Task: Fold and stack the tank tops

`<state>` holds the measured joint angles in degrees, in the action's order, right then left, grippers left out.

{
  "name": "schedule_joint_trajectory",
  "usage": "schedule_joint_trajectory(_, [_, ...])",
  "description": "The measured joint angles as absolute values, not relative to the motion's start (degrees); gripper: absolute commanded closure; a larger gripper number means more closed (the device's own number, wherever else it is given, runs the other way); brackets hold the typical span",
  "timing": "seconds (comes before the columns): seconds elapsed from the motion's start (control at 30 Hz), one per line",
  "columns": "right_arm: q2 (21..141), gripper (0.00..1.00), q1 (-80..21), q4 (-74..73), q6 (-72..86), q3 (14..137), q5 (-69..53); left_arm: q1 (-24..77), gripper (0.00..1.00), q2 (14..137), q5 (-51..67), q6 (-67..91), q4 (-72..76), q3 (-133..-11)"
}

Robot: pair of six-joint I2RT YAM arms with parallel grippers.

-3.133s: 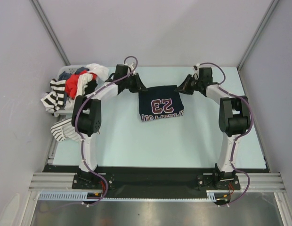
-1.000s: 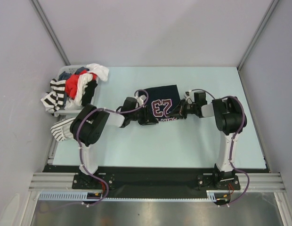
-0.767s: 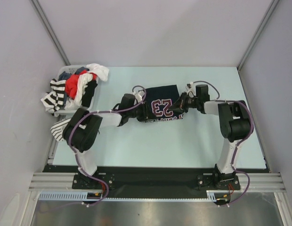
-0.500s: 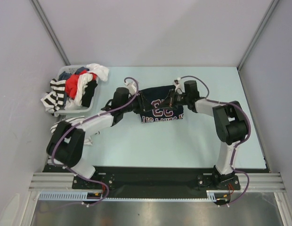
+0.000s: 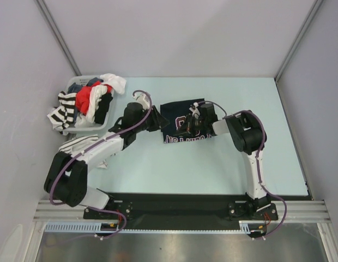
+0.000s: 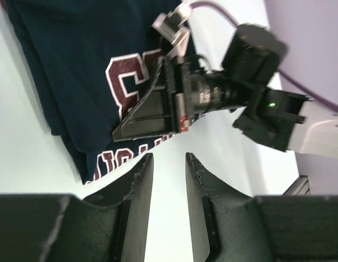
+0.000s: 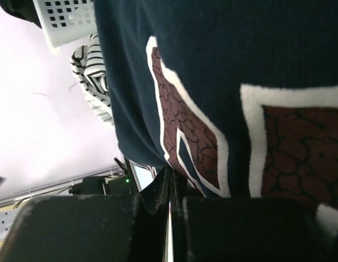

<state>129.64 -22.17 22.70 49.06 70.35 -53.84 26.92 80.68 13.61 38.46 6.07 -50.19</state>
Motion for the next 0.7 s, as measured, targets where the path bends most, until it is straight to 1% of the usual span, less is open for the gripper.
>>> schedule_joint_trajectory(0.17, [129.3,1.0,-21.7,23.4,50.3,70.4,-54.4,26.9,0.66,85.2,13.7,38.5,5.9,-51.3])
schedule_joint_trajectory(0.3, [126.0,1.0,-19.9,19.4,49.4,71.4,-53.5,27.2,0.66,89.9,14.6,38.6,7.1,-54.5])
schedule_joint_trajectory(0.43, [122.3,1.0,-15.9,17.0,49.3,76.1,-52.9,28.0,0.69,96.2,17.1,39.4,10.6,-58.0])
schedule_joint_trajectory(0.53, [121.9,1.0,-13.0,17.4,49.7,80.5,-52.9,28.4,0.7,100.8,18.9,40.9,13.5,-59.1])
schedule_joint_trajectory(0.7, [123.8,1.0,-9.8,17.6,51.2,86.4,-52.7,28.8,0.71,105.3,19.6,44.3,18.8,-55.3])
